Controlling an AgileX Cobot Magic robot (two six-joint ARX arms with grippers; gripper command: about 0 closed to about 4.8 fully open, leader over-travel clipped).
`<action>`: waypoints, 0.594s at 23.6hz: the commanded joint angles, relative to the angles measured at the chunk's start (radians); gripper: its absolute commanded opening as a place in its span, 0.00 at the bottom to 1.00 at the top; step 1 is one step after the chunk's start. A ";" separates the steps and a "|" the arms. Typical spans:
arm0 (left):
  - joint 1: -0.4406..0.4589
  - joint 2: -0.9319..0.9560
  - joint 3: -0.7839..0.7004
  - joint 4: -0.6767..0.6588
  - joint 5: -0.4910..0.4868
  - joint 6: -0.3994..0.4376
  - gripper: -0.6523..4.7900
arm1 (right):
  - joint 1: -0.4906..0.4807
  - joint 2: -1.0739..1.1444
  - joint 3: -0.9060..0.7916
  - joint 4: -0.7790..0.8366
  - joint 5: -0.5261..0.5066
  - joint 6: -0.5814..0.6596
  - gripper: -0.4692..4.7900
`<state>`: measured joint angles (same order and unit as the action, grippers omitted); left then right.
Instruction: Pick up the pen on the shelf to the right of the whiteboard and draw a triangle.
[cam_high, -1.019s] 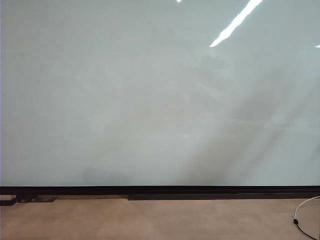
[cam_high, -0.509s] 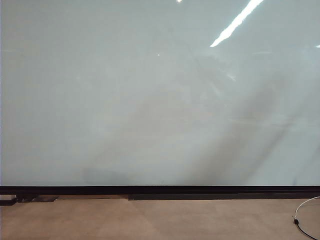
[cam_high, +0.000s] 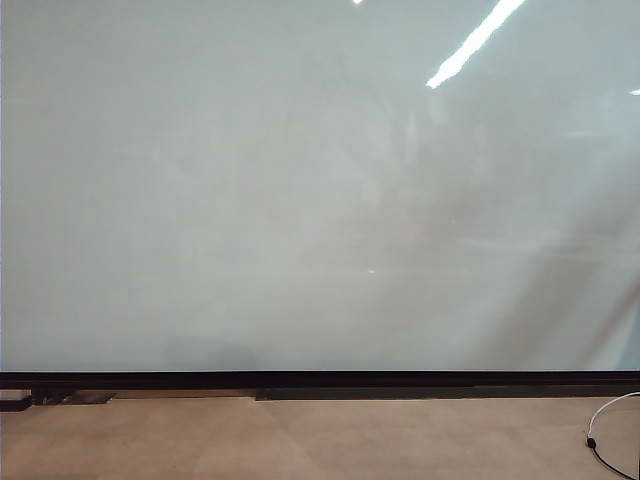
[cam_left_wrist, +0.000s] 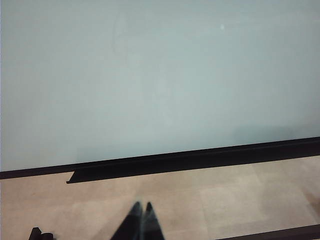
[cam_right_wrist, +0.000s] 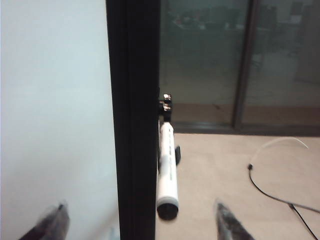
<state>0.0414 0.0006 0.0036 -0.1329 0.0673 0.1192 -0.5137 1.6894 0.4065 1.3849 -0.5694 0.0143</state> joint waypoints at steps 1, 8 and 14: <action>0.000 0.000 0.003 0.006 0.003 0.001 0.11 | 0.000 0.102 0.079 0.029 -0.040 -0.015 0.80; 0.000 0.000 0.003 0.006 0.000 0.001 0.11 | 0.000 0.215 0.203 0.029 -0.063 -0.026 0.80; 0.000 0.000 0.003 0.006 0.000 0.001 0.11 | 0.006 0.281 0.272 0.030 -0.089 -0.014 0.80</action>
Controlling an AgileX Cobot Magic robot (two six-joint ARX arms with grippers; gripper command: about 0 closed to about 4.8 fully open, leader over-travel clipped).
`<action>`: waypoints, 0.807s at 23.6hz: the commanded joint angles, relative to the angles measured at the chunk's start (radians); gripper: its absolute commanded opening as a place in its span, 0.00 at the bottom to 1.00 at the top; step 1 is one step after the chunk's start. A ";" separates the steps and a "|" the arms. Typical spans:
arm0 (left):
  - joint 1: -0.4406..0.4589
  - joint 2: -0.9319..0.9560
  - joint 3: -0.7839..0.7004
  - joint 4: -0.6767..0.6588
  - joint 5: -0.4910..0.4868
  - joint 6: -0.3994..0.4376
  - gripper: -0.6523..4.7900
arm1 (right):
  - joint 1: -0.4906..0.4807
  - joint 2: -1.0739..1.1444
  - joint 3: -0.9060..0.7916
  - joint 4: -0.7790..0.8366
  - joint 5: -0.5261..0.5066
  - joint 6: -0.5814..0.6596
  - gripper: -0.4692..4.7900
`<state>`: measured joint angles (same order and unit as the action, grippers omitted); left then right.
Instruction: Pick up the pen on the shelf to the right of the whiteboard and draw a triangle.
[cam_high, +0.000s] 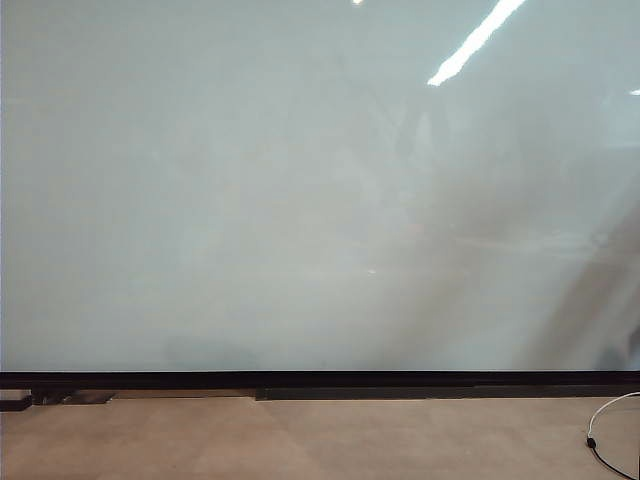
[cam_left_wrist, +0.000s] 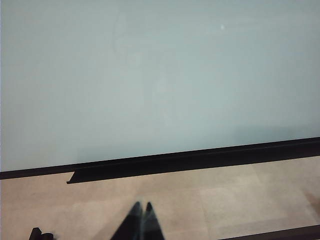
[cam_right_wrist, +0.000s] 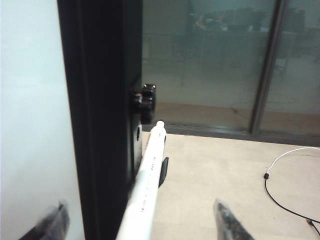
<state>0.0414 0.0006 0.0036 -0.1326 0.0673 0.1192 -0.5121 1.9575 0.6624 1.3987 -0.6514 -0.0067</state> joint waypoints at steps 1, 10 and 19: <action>0.000 0.000 0.003 0.006 0.000 0.001 0.11 | 0.010 0.026 0.026 0.016 -0.007 0.006 0.80; -0.001 0.000 0.003 0.006 0.000 0.001 0.11 | 0.045 0.079 0.078 0.015 0.029 0.004 0.72; 0.000 0.000 0.003 0.006 0.000 0.001 0.11 | 0.047 0.106 0.109 0.013 0.024 0.011 0.59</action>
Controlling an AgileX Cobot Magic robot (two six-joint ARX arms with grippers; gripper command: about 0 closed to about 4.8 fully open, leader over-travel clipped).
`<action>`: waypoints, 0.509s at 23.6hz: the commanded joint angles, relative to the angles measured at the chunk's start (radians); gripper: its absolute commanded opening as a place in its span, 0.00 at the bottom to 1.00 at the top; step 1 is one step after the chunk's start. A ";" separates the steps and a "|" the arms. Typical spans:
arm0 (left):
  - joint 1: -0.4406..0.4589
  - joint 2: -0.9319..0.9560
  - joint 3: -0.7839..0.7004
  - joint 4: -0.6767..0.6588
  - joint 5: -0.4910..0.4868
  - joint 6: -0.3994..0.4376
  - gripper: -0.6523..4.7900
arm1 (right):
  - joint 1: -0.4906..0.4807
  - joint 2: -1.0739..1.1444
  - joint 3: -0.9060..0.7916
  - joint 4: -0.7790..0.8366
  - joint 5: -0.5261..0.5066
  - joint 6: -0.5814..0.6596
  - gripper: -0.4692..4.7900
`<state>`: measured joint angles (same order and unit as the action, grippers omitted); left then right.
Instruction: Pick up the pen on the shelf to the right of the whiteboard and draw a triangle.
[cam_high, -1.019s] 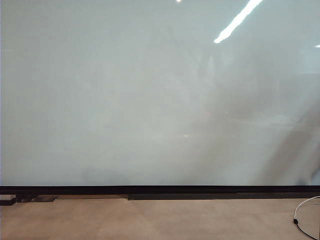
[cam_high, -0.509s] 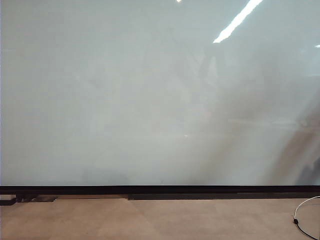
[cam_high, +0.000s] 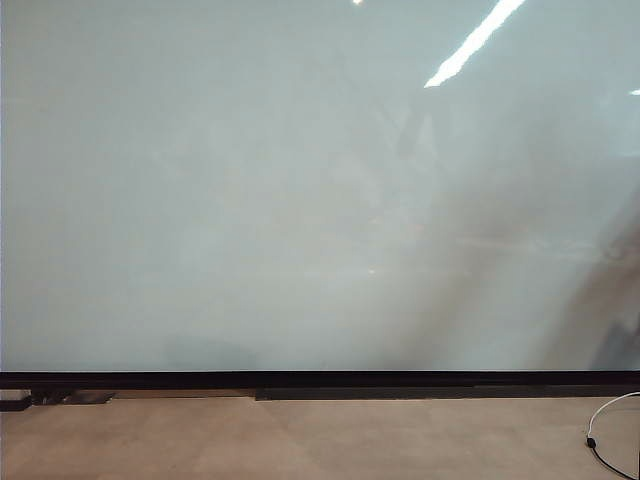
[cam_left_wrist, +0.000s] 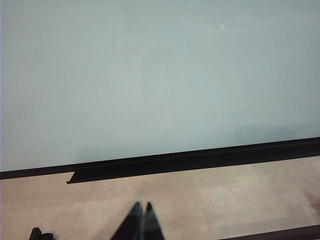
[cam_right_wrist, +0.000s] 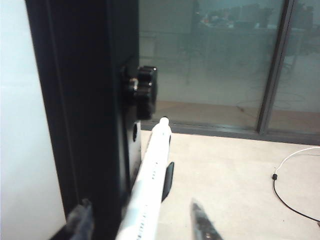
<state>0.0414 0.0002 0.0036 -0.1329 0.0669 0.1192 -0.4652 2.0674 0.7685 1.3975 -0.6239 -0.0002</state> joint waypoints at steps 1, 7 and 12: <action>0.000 0.000 0.003 0.006 0.000 0.001 0.11 | 0.000 -0.004 0.003 0.015 -0.003 0.005 0.59; 0.000 0.000 0.003 0.006 0.000 0.001 0.11 | -0.001 -0.004 0.000 0.015 -0.008 0.008 0.59; 0.000 0.000 0.003 0.006 0.000 0.001 0.11 | -0.006 -0.005 0.000 0.016 -0.039 0.029 0.59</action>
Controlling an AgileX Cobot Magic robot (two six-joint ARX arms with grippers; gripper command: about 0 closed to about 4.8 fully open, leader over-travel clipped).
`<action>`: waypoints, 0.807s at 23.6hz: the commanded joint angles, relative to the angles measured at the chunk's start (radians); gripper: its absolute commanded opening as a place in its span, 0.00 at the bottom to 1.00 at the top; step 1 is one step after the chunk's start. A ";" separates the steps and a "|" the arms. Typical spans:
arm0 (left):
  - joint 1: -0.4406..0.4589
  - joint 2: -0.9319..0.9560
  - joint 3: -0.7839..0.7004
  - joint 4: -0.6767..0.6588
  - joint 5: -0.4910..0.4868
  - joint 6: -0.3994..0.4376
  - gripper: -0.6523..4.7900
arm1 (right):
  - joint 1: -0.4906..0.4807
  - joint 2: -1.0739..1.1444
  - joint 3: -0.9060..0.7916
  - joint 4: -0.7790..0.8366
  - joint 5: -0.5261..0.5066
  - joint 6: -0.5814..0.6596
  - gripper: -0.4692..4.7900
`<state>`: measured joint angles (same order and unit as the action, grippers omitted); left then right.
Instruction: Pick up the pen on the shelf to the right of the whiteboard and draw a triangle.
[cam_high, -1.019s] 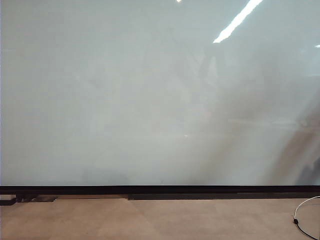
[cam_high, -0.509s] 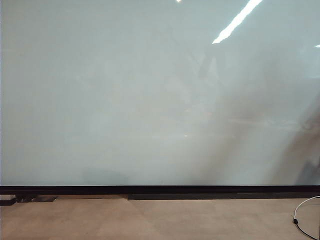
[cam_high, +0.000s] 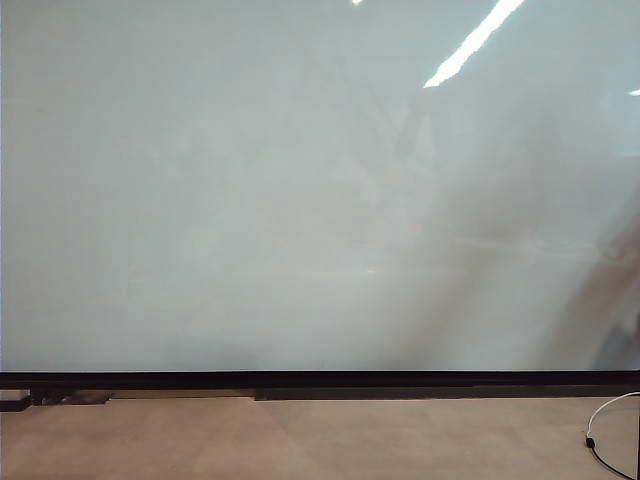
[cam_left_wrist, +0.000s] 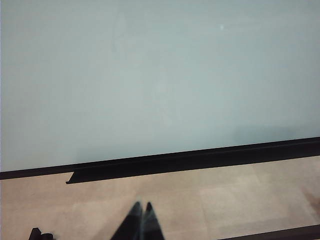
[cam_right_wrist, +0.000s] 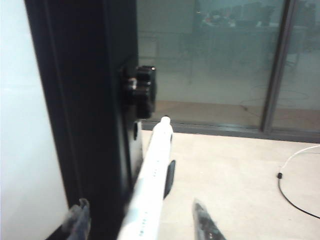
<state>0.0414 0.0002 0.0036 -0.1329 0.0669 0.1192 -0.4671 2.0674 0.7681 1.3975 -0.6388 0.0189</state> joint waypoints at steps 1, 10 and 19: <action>0.000 0.000 0.003 0.006 0.000 0.001 0.11 | -0.005 -0.005 0.000 0.017 -0.027 0.011 0.59; 0.000 0.000 0.003 0.006 0.000 0.001 0.11 | -0.011 -0.007 0.000 0.018 -0.027 0.011 0.56; 0.000 0.000 0.003 0.006 0.000 0.001 0.11 | -0.013 -0.019 0.001 0.018 -0.037 0.011 0.48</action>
<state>0.0414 0.0002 0.0036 -0.1329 0.0673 0.1192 -0.4797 2.0541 0.7654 1.3998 -0.6720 0.0261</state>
